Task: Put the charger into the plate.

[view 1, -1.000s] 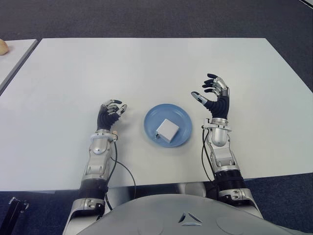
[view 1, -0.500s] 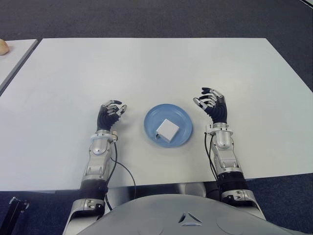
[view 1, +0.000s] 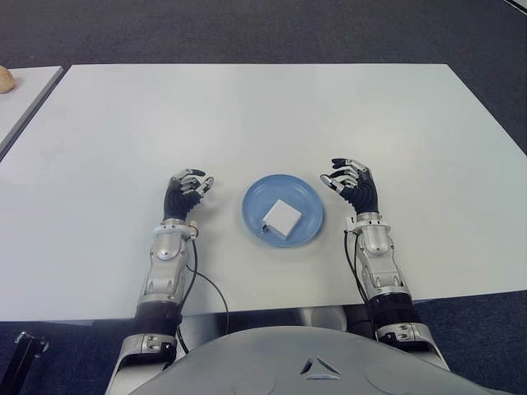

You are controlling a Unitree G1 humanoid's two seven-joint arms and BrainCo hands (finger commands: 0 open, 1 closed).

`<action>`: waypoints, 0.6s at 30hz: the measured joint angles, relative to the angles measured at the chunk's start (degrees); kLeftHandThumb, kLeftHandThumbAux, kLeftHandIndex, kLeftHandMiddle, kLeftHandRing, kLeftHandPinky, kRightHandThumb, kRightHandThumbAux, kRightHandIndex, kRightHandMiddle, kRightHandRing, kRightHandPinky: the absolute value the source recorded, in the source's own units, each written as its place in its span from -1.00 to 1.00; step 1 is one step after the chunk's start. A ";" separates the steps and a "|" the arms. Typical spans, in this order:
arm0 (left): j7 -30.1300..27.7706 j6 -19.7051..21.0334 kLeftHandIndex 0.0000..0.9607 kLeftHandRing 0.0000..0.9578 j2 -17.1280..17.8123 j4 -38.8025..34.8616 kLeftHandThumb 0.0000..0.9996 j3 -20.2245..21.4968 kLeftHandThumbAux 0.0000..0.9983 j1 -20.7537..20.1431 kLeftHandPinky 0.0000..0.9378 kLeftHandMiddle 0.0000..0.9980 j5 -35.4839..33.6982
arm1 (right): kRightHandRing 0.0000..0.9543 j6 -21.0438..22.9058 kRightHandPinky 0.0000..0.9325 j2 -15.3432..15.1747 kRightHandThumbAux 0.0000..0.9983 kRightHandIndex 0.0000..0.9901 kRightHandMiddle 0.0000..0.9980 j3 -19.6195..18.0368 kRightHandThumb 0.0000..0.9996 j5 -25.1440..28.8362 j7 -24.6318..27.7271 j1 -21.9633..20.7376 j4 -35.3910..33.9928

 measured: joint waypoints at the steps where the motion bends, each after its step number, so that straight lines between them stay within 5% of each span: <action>1: 0.00 -0.01 -0.09 0.49 0.00 0.05 0.41 0.00 0.43 0.00 0.51 0.45 0.00 | 0.24 -0.02 0.33 -0.04 0.46 -0.13 0.13 0.05 0.41 -0.08 -0.02 0.02 0.20; 18: 0.01 -0.71 -0.09 0.51 -0.03 1.26 0.41 -0.05 0.43 -0.04 0.54 0.47 0.32 | 0.30 -0.62 0.34 -0.05 0.46 -0.13 0.21 0.46 0.41 -0.27 -0.72 0.48 3.04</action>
